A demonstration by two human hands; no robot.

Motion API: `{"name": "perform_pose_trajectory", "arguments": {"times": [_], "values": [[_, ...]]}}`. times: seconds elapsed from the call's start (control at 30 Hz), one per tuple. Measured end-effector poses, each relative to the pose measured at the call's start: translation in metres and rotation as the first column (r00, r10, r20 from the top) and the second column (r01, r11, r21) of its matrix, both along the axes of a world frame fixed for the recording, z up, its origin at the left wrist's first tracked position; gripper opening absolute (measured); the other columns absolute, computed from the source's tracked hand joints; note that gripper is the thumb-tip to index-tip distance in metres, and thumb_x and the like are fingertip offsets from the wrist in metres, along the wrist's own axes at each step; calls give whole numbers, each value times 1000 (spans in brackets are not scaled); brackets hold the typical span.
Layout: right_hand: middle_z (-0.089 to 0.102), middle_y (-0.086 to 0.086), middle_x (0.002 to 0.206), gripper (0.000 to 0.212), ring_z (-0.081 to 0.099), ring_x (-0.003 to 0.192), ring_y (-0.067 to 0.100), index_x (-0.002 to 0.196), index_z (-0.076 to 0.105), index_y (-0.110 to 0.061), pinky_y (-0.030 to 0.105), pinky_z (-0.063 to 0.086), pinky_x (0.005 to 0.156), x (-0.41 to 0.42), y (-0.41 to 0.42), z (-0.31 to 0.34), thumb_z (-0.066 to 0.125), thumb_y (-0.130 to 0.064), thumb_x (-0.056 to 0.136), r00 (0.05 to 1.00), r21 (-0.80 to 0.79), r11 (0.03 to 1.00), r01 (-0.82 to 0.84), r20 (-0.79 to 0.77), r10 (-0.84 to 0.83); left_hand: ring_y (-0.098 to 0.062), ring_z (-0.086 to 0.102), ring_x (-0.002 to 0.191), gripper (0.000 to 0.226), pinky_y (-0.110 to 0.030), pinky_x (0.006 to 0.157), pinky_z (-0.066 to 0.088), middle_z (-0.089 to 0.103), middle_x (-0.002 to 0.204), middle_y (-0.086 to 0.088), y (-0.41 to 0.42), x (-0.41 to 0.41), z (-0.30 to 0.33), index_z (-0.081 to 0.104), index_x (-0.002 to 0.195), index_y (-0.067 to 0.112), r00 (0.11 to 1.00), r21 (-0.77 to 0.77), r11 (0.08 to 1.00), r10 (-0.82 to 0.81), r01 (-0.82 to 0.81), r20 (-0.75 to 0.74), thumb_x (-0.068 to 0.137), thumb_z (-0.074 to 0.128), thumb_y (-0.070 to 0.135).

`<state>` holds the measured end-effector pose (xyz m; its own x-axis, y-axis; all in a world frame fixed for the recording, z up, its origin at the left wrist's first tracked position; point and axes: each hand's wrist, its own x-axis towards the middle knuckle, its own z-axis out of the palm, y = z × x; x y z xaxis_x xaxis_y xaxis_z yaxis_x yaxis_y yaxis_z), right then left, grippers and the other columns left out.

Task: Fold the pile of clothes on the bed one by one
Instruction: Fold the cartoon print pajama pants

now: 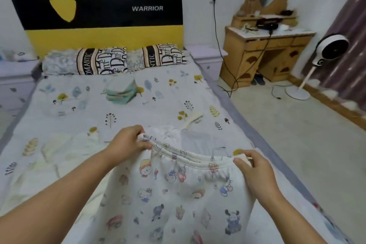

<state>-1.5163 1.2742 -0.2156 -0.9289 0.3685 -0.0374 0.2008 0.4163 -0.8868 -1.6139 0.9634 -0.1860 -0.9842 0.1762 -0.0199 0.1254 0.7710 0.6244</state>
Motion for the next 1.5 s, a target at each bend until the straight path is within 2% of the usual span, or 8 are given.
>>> {"name": "perform_pose_trajectory", "arguments": {"times": [0.2, 0.57, 0.83, 1.0, 1.1, 1.23, 1.37, 1.5], "values": [[66, -8, 72, 14, 58, 66, 9, 77, 64, -17, 12, 40, 54, -28, 62, -75, 74, -9, 74, 977, -18, 997, -78, 199, 80, -16, 37, 51, 38, -31, 51, 23, 37, 50, 3, 79, -48, -80, 42, 58, 11, 999, 5, 999, 35, -35, -9, 77, 72, 22], [45, -12, 56, 37, 39, 52, 2, 59, 41, -27, 16, 27, 47, -81, 144, -215, 64, -16, 86, 953, 89, 976, 199, 217, -214, -21, 51, 65, 26, -29, 52, 28, 55, 61, 1, 199, -125, -209, 61, 75, 6, 998, -95, 995, -8, 3, -56, 77, 73, 29], [52, -5, 77, 21, 52, 79, 20, 87, 50, -15, 30, 35, 63, -88, 140, -302, 56, -35, 90, 819, 101, 989, 104, 555, -143, -16, 56, 67, 31, -28, 56, 34, 61, 67, 5, 178, -126, -311, 43, 71, 21, 956, -373, 928, 114, -4, 272, 83, 60, 43], [50, -2, 64, 31, 46, 59, 13, 67, 42, -16, 28, 29, 49, -90, 151, -297, 57, -29, 91, 891, 190, 957, 218, 362, -275, -15, 38, 48, 35, -29, 45, 23, 41, 49, -1, 175, -144, -299, 36, 54, 13, 999, -250, 967, 47, -44, 8, 83, 56, 7], [50, 0, 64, 26, 46, 65, 27, 73, 44, -11, 33, 26, 55, -109, 175, -278, 57, -26, 91, 898, 318, 901, 293, 231, -374, -23, 45, 54, 26, -32, 50, 24, 48, 54, -6, 212, -164, -285, 44, 59, 9, 992, -206, 978, -11, -16, -128, 83, 54, 6], [61, 25, 91, 23, 55, 88, 40, 98, 53, 0, 35, 31, 65, -135, 217, -263, 56, -21, 91, 863, 437, 818, 373, 161, -479, -30, 54, 78, 10, -33, 61, 31, 62, 84, -17, 269, -193, -279, 59, 86, 4, 974, -226, 974, -22, -30, -223, 84, 54, 13], [42, 31, 128, 59, 39, 119, 45, 136, 33, -2, 50, 35, 94, -141, 225, -271, 61, -17, 87, 826, 574, 779, 250, 293, -481, -33, 38, 124, 61, -43, 94, 29, 38, 140, -18, 288, -190, -297, 39, 134, 7, 961, -489, 872, -111, -29, -255, 78, 62, 10], [24, 27, 148, 69, 23, 136, 39, 144, 30, -7, 51, 21, 109, -127, 168, -294, 62, -20, 84, 962, 687, 726, -6, 202, -183, -35, 45, 128, 68, -53, 101, 36, 41, 143, -19, 275, -149, -325, 46, 135, 6, 784, -604, 777, -482, 176, -391, 73, 71, 20]]}}
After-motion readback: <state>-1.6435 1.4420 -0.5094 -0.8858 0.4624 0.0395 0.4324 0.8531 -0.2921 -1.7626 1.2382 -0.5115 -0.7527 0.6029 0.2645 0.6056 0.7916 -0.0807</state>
